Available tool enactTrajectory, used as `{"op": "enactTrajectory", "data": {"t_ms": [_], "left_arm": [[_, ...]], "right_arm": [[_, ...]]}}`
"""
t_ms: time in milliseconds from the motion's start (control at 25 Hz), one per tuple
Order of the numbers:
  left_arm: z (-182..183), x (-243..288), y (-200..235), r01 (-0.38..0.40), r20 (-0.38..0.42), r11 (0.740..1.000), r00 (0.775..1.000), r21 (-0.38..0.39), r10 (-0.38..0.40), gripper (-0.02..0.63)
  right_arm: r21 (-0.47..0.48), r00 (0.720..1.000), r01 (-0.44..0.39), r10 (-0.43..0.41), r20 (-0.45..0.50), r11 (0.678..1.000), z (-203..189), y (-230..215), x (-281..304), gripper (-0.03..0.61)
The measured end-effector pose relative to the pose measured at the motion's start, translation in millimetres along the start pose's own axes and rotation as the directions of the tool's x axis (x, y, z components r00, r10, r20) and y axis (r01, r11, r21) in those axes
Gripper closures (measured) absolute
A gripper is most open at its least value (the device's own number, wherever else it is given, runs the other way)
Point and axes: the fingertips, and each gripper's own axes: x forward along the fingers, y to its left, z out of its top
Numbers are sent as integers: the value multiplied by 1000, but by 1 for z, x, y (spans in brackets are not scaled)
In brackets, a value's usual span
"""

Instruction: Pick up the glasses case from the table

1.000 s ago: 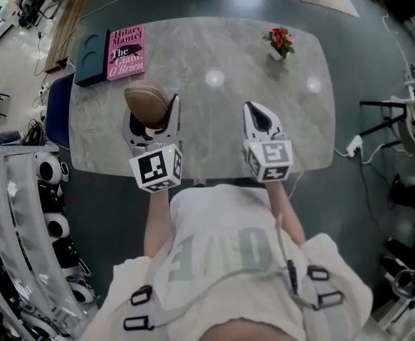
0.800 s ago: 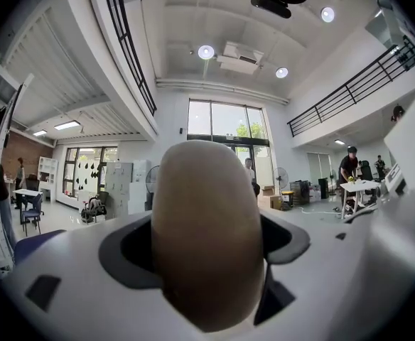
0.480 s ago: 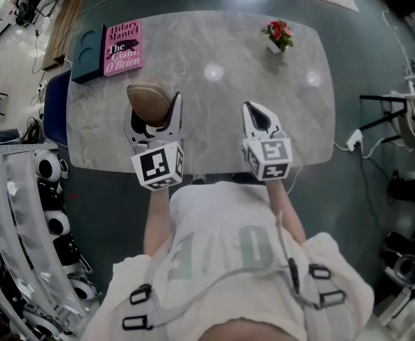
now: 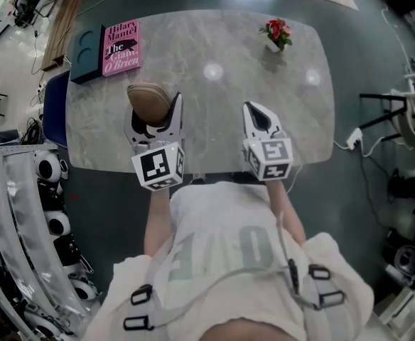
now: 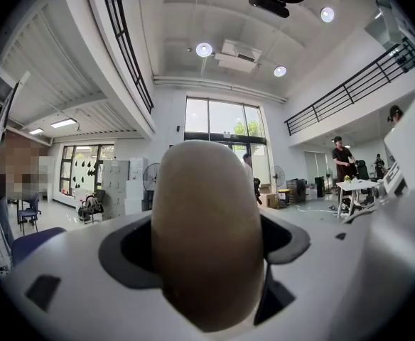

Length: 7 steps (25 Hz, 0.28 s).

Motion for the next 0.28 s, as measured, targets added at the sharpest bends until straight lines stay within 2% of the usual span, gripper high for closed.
{"op": "enactTrajectory", "data": {"t_ms": [280], "left_arm": [[-2,-2,1,5,-6,1000,1000,-6,-5,215]], "right_arm": [[17,999,-29,28,26,999,10,12,-2,578]]}}
